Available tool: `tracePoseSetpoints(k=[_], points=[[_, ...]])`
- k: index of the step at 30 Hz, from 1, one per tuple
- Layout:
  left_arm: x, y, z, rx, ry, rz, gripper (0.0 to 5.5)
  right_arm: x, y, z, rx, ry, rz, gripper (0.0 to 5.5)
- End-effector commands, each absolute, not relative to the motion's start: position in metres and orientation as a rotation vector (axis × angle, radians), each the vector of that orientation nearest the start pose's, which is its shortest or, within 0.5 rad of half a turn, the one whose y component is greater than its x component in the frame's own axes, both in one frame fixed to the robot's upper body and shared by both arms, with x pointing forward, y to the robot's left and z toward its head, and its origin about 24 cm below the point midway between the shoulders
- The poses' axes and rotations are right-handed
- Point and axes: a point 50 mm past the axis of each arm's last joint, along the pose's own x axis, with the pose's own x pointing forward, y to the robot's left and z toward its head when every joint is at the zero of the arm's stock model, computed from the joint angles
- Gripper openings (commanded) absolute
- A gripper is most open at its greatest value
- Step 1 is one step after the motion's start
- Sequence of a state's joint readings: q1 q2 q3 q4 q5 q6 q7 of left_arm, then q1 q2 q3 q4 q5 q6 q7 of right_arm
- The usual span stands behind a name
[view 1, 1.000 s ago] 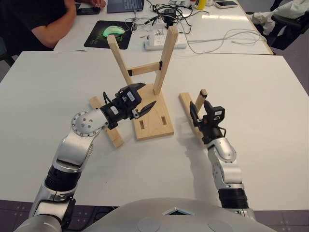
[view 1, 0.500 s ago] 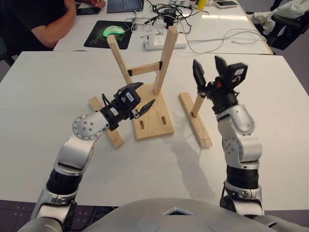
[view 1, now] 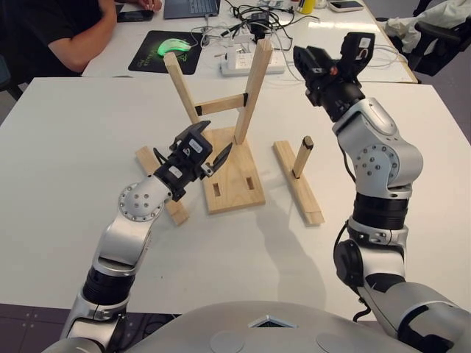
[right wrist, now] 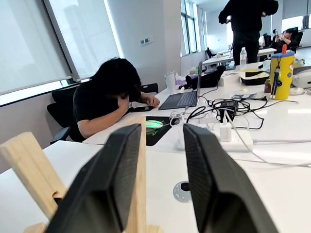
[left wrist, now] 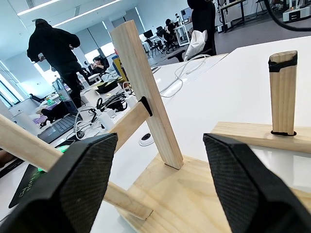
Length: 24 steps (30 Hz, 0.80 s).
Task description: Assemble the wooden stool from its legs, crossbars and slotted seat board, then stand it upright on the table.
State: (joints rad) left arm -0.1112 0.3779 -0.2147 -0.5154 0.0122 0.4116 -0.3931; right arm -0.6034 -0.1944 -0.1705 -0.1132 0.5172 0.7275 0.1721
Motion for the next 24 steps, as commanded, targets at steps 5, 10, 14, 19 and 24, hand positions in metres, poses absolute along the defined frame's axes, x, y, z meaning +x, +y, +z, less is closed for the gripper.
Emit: tracePoseSetpoints(k=[5,10,14,19,24], points=[[0.24,0.123,0.128,0.416,-0.092,-0.578,3.28,0.327,-0.145,0.185,0.262,0.002,0.457,0.17],[0.241,0.124,0.128,0.426,-0.088,-0.588,3.28,0.313,-0.15,0.161,0.195,0.028,0.456,0.05],[0.242,0.126,0.13,0.429,-0.088,-0.594,3.28,0.303,-0.154,0.143,0.164,0.044,0.448,0.05],[0.243,0.125,0.13,0.426,-0.086,-0.614,3.28,0.303,-0.147,0.155,0.141,-0.035,0.46,0.05],[0.244,0.124,0.13,0.425,-0.086,-0.631,3.28,0.302,-0.141,0.176,0.118,-0.121,0.472,0.05]])
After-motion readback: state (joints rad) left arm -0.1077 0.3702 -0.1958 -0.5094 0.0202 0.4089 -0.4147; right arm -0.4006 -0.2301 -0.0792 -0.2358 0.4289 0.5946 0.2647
